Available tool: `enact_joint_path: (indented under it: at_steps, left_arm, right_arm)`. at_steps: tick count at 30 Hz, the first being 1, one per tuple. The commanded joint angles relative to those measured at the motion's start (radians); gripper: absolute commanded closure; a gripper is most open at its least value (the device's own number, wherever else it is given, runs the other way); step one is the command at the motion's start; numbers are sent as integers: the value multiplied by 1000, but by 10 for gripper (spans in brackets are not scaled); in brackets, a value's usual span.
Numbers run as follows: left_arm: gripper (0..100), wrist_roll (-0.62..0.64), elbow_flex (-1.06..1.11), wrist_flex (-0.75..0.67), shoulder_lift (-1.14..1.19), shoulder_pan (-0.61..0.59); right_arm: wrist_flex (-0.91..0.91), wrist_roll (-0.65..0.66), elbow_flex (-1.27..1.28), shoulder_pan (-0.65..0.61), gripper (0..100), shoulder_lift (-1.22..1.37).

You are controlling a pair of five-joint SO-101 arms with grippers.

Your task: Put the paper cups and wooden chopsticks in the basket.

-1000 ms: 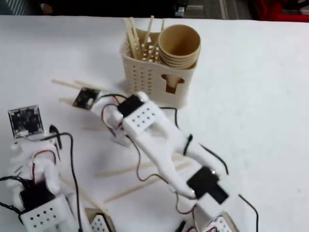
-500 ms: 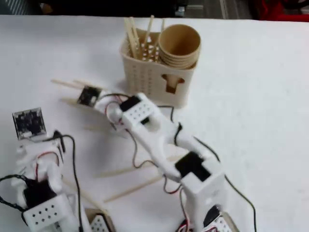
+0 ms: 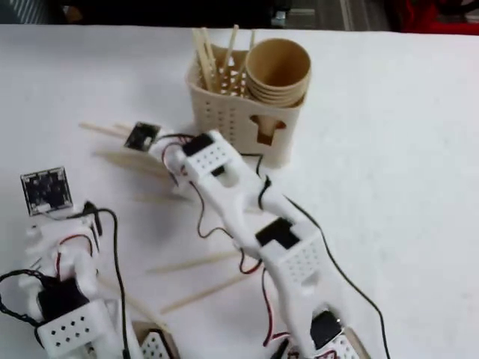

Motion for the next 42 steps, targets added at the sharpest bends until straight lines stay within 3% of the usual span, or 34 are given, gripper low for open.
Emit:
enact_joint_path:
  at_steps: [1, 8, 24, 42]
  left_arm:
    - [812, 11, -3, -21, -15, -8]
    - [812, 11, -3, -21, -15, -8]
    - [812, 9, 9, -25, -15, -8]
    - [812, 9, 11, -25, -15, -8]
  right_arm:
    - [102, 2, -72, -12, 978, 28]
    - [209, -5, -94, -45, 980, 12]
    - [375, -167, -87, -44, 980, -285]
    - [406, -319, -94, -44, 981, -676]
